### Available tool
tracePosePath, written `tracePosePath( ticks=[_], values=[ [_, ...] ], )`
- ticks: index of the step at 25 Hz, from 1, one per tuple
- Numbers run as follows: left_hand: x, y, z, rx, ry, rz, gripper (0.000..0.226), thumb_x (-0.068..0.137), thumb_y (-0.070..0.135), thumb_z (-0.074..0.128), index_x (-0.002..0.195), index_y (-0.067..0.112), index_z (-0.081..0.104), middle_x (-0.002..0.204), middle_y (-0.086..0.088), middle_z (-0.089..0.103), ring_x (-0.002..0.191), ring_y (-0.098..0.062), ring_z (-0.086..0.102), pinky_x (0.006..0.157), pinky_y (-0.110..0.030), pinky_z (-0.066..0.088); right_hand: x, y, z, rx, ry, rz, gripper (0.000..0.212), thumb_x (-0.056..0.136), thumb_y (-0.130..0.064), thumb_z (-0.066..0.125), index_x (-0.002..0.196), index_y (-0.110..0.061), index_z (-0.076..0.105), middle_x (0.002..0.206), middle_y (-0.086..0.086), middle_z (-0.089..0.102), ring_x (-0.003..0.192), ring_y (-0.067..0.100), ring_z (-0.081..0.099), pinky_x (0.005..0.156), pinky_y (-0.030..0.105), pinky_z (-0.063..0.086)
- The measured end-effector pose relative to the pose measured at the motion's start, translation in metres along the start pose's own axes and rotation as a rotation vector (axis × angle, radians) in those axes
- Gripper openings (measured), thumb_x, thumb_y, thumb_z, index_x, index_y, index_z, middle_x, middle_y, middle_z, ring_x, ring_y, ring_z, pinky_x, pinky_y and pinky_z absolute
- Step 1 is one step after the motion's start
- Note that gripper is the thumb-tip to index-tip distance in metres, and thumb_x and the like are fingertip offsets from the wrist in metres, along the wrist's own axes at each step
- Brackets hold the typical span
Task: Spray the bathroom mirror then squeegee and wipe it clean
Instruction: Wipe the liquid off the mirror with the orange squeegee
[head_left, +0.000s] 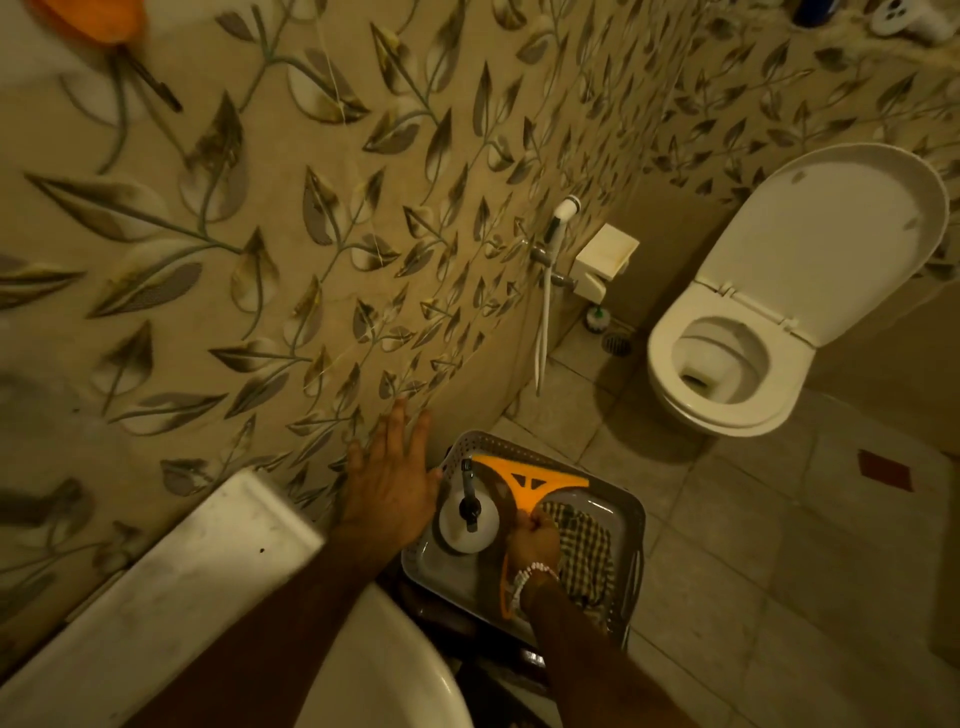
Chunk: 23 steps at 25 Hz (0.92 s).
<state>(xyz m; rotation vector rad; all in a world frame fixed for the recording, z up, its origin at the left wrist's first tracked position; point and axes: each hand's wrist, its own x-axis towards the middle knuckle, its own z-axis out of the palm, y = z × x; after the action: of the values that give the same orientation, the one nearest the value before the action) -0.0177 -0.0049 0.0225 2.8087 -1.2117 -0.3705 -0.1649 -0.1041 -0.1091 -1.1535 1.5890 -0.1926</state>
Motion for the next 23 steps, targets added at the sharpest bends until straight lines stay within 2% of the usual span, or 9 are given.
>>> tracePosePath(
  ticks=[2,4,8,10,13,16,19,21,23],
  values=[
    [-0.005,0.011,-0.021,0.013,0.085,0.019,0.080,0.098,0.060,0.033,0.161,0.027,-0.004,0.170,-0.007,-0.013,0.157,-0.030,0.002,0.123,-0.061,0.009,-0.017,-0.012,-0.012,0.085,0.030,-0.063,0.029,0.102,-0.025,0.048,0.112,-0.002,0.063,0.108,0.023,0.068,0.104,0.039,0.063,0.096,0.053,0.049],
    [-0.013,0.024,-0.051,0.046,0.172,0.044,0.080,0.097,0.065,0.026,0.161,0.028,-0.004,0.170,-0.008,-0.016,0.157,-0.030,-0.004,0.124,-0.061,0.005,-0.033,-0.034,-0.031,0.141,0.040,-0.154,0.026,0.103,-0.023,0.048,0.107,-0.002,0.062,0.105,0.022,0.068,0.101,0.040,0.063,0.092,0.048,0.050],
    [-0.027,0.053,-0.109,0.063,0.347,0.098,0.080,0.095,0.071,0.016,0.161,0.031,-0.004,0.169,-0.006,-0.022,0.156,-0.028,-0.017,0.124,-0.061,-0.001,-0.067,-0.100,-0.059,0.278,-0.003,-0.350,0.020,0.102,-0.022,0.051,0.091,-0.009,0.060,0.076,0.010,0.063,0.077,0.033,0.061,0.062,0.030,0.045],
    [-0.035,0.065,-0.143,0.055,0.449,0.127,0.079,0.096,0.071,0.017,0.162,0.031,0.000,0.169,-0.004,-0.020,0.156,-0.026,-0.017,0.123,-0.061,-0.003,-0.093,-0.138,-0.071,0.371,-0.060,-0.462,0.019,0.101,-0.020,0.052,0.095,-0.005,0.063,0.066,0.004,0.056,0.063,0.024,0.053,0.054,0.026,0.043],
    [-0.048,0.080,-0.196,0.076,0.593,0.147,0.076,0.098,0.070,0.020,0.162,0.031,0.008,0.171,-0.005,-0.011,0.157,-0.025,-0.012,0.124,-0.061,-0.001,-0.138,-0.197,-0.088,0.519,-0.173,-0.620,0.014,0.099,-0.020,0.056,0.095,-0.010,0.065,0.064,0.007,0.052,0.061,0.022,0.046,0.058,0.034,0.040],
    [-0.064,0.080,-0.250,0.107,0.724,0.147,0.076,0.098,0.069,0.023,0.162,0.029,0.014,0.172,-0.005,-0.004,0.158,-0.025,-0.007,0.124,-0.061,0.002,-0.183,-0.247,-0.097,0.568,-0.222,-0.791,0.011,0.096,-0.020,0.062,0.095,-0.011,0.069,0.072,0.012,0.061,0.067,0.022,0.054,0.063,0.037,0.046],
    [-0.094,0.056,-0.300,0.150,0.848,0.094,0.076,0.098,0.068,0.027,0.162,0.028,0.014,0.172,-0.006,-0.001,0.158,-0.027,-0.001,0.124,-0.062,0.007,-0.236,-0.287,-0.101,0.575,-0.291,-0.951,0.011,0.095,-0.022,0.064,0.086,-0.018,0.068,0.069,0.015,0.060,0.063,0.022,0.053,0.061,0.038,0.046],
    [-0.122,0.029,-0.330,0.172,0.914,0.055,0.075,0.099,0.066,0.028,0.162,0.029,0.011,0.172,-0.005,-0.003,0.159,-0.025,-0.001,0.124,-0.061,0.010,-0.272,-0.307,-0.095,0.565,-0.336,-1.041,0.017,0.095,-0.022,0.064,0.083,-0.010,0.066,0.067,0.017,0.057,0.063,0.022,0.051,0.062,0.040,0.045],
    [-0.156,-0.001,-0.357,0.215,0.973,0.039,0.073,0.100,0.063,0.031,0.162,0.030,0.012,0.172,-0.005,-0.001,0.159,-0.023,0.001,0.124,-0.059,0.016,-0.314,-0.321,-0.085,0.583,-0.378,-1.129,0.019,0.095,-0.020,0.065,0.086,-0.004,0.067,0.068,0.012,0.058,0.065,0.021,0.052,0.064,0.039,0.045]
  ],
)
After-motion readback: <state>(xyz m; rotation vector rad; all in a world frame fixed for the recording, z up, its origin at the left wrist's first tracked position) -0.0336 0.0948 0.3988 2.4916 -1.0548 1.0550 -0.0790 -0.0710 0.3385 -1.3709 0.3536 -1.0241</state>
